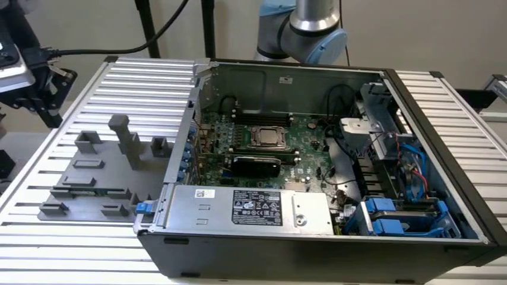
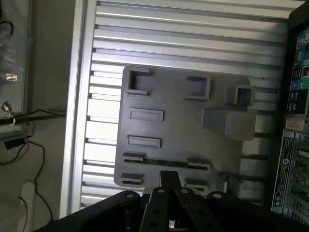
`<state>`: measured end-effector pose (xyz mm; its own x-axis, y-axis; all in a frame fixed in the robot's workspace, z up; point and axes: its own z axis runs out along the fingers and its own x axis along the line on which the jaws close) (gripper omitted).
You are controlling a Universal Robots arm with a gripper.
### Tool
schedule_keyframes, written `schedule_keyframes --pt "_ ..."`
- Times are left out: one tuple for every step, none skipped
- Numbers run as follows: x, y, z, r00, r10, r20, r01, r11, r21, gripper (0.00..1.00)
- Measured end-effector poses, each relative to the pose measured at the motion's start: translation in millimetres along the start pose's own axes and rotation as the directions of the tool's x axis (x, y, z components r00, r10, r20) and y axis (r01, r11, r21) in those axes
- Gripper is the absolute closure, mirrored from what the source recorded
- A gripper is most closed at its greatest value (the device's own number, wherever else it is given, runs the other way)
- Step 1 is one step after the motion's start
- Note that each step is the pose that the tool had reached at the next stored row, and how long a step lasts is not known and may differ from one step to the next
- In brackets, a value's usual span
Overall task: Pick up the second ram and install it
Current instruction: 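Pick up the second ram and move it above second insertion slot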
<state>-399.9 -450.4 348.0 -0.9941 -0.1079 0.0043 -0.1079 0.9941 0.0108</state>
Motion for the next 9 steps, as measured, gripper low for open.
schedule_keyframes --pt "0.0 0.0 0.2 0.9998 -0.019 -0.0004 0.019 0.9998 0.0002 1.0" --pt "0.0 0.0 0.5 0.9993 -0.037 -0.0005 0.037 0.9993 0.0002 1.0" --pt "0.0 0.0 0.9 0.9985 -0.055 -0.0006 0.055 0.9985 0.0003 1.0" --pt "0.0 0.0 1.1 0.9973 -0.074 -0.0009 0.074 0.9973 0.0003 1.0" --pt "0.0 0.0 1.5 0.9958 -0.092 -0.0011 0.092 0.9958 0.0004 1.0" --pt "0.0 0.0 1.7 0.9939 -0.11 -0.0014 0.11 0.9939 0.0005 1.0" --pt "0.0 0.0 2.0 0.9917 -0.128 -0.0015 0.128 0.9917 0.0005 1.0" --pt "0.0 0.0 2.3 0.9894 -0.145 -0.0017 0.145 0.9894 0.0006 1.0" --pt "0.0 0.0 2.7 0.9865 -0.164 -0.0019 0.164 0.9865 0.0006 1.0"
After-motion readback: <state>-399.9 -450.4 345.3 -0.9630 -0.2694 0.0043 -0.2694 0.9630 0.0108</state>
